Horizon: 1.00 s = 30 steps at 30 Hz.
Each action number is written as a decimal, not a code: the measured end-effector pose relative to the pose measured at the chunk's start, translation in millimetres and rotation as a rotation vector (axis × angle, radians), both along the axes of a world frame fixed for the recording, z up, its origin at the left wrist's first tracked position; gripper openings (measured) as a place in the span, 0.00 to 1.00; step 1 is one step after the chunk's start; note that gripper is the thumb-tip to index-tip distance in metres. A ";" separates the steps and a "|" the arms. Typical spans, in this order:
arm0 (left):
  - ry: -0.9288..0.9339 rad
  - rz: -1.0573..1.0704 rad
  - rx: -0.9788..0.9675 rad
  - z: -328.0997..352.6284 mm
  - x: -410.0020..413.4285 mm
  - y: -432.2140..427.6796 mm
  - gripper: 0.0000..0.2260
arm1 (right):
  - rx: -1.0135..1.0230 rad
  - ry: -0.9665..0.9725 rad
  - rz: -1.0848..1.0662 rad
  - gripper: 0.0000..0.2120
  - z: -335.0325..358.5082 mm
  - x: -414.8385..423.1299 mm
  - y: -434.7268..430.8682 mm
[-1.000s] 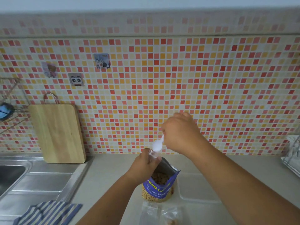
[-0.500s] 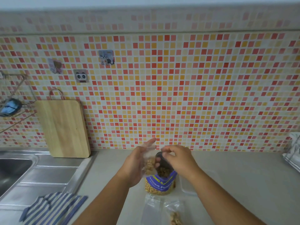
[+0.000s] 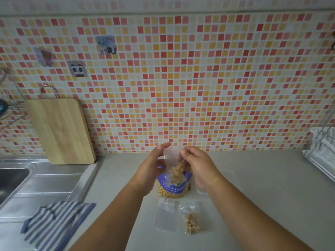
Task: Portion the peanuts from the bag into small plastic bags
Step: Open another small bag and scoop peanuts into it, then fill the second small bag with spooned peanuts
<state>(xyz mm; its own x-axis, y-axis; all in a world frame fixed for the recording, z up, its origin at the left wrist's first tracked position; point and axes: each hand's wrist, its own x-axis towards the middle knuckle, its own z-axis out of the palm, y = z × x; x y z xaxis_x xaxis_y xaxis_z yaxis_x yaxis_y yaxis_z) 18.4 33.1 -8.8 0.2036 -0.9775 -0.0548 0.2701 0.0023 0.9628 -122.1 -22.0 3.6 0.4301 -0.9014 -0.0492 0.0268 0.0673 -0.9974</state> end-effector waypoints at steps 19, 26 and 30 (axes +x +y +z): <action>-1.052 0.071 0.711 -175.2 12.5 18.5 0.09 | 0.066 0.836 -0.121 0.08 -161.7 -19.0 13.4; -0.946 0.129 0.663 -174.7 19.7 27.3 0.08 | 0.016 0.852 -0.131 0.05 -179.9 -19.8 11.3; -1.001 0.144 0.656 -173.7 22.8 32.6 0.12 | -0.037 0.893 -0.114 0.09 -182.5 -18.8 13.6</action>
<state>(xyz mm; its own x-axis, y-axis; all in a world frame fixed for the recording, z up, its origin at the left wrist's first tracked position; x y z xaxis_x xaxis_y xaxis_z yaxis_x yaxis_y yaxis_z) 41.2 65.7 -182.5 0.5447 -0.7876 -0.2879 -0.5594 -0.5970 0.5750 -140.8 -8.3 -178.8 0.1538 -0.9439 -0.2923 -0.7547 0.0788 -0.6513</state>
